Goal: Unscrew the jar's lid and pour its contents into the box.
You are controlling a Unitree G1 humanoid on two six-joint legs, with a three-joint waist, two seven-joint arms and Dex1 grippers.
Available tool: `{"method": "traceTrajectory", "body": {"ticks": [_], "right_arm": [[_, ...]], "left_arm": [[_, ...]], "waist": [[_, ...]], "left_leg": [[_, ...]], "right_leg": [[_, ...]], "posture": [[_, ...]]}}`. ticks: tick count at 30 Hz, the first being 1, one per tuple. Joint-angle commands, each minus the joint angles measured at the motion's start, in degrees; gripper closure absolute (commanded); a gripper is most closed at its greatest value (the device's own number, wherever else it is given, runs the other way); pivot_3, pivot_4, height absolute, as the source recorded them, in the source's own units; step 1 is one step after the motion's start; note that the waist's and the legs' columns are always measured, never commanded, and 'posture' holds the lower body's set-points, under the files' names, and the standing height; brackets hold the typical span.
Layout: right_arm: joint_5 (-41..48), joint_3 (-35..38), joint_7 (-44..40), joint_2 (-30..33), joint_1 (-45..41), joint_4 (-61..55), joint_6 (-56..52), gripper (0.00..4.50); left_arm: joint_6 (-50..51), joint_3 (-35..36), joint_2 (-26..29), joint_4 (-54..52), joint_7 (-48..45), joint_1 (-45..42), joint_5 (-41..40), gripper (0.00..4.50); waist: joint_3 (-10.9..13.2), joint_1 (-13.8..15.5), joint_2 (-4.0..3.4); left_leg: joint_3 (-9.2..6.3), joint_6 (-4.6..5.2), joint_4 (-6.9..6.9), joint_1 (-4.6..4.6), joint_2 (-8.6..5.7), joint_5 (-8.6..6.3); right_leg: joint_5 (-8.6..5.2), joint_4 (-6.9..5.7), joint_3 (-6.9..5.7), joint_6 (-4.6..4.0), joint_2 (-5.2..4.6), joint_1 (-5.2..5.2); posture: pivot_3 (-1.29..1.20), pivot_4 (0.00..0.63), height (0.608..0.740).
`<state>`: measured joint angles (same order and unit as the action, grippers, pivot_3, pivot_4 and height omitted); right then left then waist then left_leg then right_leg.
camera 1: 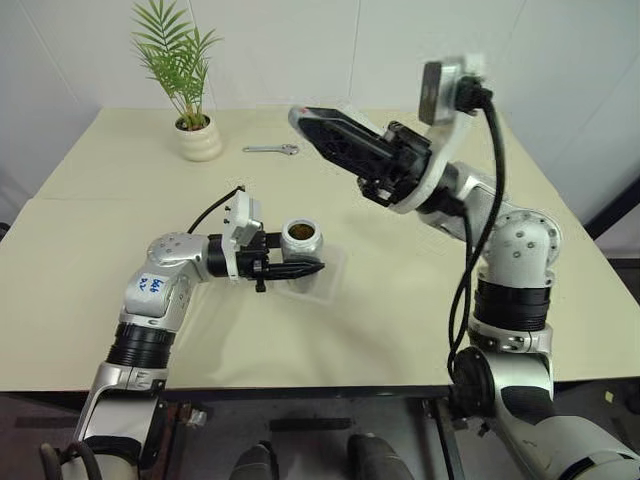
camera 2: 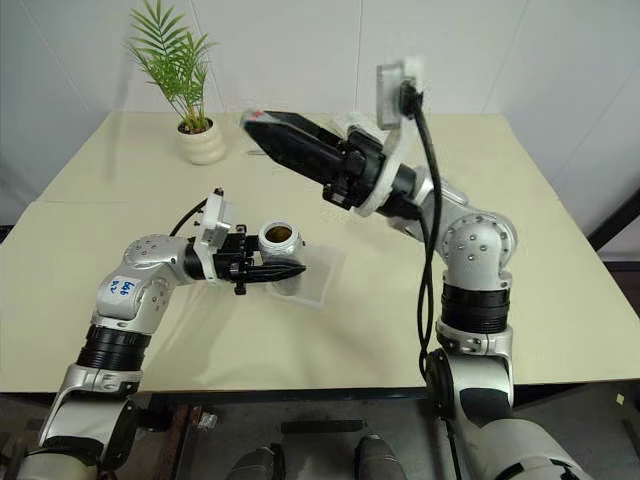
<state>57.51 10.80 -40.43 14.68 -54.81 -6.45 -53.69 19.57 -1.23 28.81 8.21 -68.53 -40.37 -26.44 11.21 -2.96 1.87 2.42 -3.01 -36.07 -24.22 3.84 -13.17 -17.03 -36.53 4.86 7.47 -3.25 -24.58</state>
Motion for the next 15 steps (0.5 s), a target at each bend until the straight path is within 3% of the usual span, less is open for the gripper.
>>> {"method": "traceTrajectory", "body": {"ticks": [1, 4, 7, 10, 15], "right_arm": [[-8.8, -4.3, -1.4, 5.9, 4.2, -4.2, 5.7, 1.95], [-23.5, -9.5, -4.7, 15.3, 13.1, -3.8, 18.3, 1.95], [-30.8, -9.0, -4.9, 18.4, 21.0, 1.4, 29.1, 1.95], [-31.9, -4.2, -1.1, 15.3, 25.6, 8.5, 35.7, 1.95], [-35.4, -2.3, -0.7, 13.6, 29.2, 19.0, 43.6, 1.95]], "left_arm": [[-0.6, 0.5, 0.6, -1.9, -0.1, 0.1, -0.2, 2.57], [-0.1, 1.3, 1.1, -1.8, 0.5, 0.4, -0.6, 2.57], [0.2, 2.6, 1.2, -0.8, 1.0, -0.2, -1.2, 2.57], [-0.5, 3.7, 1.2, 0.5, 0.8, -0.7, -1.8, 2.57], [0.1, 5.0, 0.7, 2.7, 0.8, -1.8, -2.5, 2.57]], "waist": [[0.0, -0.1, 0.00], [0.0, 0.3, 0.01], [0.0, 0.3, 0.01], [0.0, -0.2, 0.01], [0.0, -0.3, 0.01]], "left_leg": [[0.02, 0.01, 0.00, 0.00, -0.02, 0.00], [-0.01, 0.02, 0.03, -0.03, -0.02, -0.01], [0.04, 0.04, 0.05, -0.05, -0.04, -0.03], [0.09, 0.04, 0.07, 0.01, -0.03, -0.03], [0.15, 0.02, 0.00, 0.06, -0.04, 0.01]], "right_leg": [[0.00, 0.00, 0.02, 0.00, -0.01, 0.00], [0.00, 0.09, -0.02, 0.01, -0.01, 0.00], [-0.01, 0.16, 0.03, 0.04, -0.01, -0.01], [0.01, 0.17, 0.08, 0.06, 0.00, 0.01], [0.03, 0.01, 0.15, 0.10, 0.00, 0.00]], "posture": [[0.00, 0.150, 0.740], [0.00, 0.150, 0.740], [0.00, 0.150, 0.740], [0.00, 0.150, 0.740], [0.00, 0.150, 0.740]]}}
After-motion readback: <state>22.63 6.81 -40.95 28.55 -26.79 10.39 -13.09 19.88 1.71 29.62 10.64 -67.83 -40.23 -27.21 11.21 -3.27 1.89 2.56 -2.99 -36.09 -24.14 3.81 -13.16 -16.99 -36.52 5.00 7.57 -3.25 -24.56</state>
